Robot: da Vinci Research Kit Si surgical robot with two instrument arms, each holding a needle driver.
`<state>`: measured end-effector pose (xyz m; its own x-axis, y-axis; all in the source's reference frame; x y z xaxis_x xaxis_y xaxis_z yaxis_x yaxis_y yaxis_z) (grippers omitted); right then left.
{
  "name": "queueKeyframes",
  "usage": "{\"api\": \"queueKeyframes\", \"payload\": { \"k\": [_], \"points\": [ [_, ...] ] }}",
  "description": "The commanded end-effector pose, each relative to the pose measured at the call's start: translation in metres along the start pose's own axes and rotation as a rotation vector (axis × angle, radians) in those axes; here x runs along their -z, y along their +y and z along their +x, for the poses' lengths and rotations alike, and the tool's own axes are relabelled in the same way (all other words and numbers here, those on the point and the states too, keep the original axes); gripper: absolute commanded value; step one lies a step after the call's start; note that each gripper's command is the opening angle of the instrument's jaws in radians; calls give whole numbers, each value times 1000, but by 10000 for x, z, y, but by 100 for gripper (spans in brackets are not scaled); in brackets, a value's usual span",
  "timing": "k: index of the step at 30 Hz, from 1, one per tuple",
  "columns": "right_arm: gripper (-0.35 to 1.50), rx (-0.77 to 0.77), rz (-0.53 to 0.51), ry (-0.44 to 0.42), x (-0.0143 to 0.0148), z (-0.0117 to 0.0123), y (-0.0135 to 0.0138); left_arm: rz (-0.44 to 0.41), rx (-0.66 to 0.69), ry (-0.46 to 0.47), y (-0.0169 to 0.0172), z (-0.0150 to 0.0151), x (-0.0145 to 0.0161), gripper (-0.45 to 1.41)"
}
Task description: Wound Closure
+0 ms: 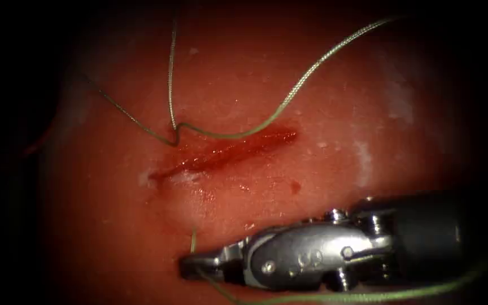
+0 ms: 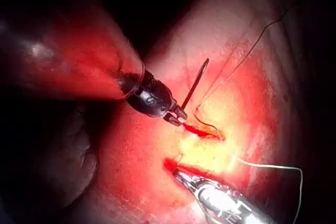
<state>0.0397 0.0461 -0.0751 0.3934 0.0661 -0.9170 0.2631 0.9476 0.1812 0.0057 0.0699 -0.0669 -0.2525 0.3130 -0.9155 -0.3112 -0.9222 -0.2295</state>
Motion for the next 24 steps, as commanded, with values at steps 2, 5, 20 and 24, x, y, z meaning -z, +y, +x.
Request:
{"api": "queueKeyframes", "payload": {
  "k": [2, 5, 20, 24],
  "points": [
    [-35, 15, 36, -1, -11, 14, -18, -1, 2, 0, 4, -5, -6, -35],
    [-35, 28, 70, 0, -7, 25, -34, -2, 2, 0, 4, -5, -6, -35],
    [95, 33, 79, 48, 22, 52, -54, -2, 2, 0, 4, -6, -5, -35],
    [131, -20, -201, 46, 49, 43, 17, -3, 1, 1, 5, -6, -8, -35]
  ]
}}
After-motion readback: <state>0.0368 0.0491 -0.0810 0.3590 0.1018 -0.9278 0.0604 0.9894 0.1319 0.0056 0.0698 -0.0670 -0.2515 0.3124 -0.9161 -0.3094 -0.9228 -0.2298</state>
